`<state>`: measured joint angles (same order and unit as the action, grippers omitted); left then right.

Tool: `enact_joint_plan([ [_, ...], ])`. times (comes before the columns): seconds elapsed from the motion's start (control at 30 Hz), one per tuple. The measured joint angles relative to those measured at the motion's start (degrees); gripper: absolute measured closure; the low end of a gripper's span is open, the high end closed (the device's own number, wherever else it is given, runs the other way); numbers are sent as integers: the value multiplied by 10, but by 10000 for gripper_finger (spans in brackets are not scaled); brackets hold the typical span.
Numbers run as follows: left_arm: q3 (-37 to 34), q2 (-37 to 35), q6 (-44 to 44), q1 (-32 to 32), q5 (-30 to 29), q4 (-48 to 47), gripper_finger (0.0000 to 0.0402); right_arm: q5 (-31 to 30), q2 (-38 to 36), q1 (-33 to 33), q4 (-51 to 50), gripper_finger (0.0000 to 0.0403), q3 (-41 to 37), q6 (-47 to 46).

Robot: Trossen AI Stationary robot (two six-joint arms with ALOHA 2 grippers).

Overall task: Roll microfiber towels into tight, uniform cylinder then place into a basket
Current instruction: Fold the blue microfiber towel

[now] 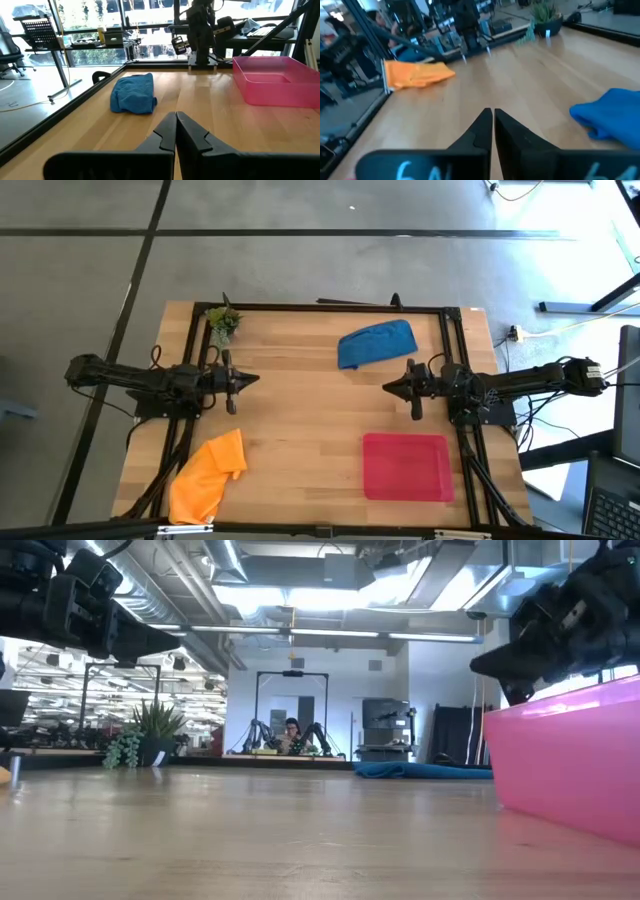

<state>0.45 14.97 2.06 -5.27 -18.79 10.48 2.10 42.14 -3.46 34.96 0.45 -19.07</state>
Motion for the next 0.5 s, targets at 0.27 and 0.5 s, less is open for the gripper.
enact_joint_plan([
  [0.27, 0, 0, 0, 0, 0, 0, 401, -54, 0, 0, 48, 382, 0, 1],
  [0.5, 0, 0, 0, 0, 0, 0, 401, -129, 0, 0, 57, 389, 62, 48],
])
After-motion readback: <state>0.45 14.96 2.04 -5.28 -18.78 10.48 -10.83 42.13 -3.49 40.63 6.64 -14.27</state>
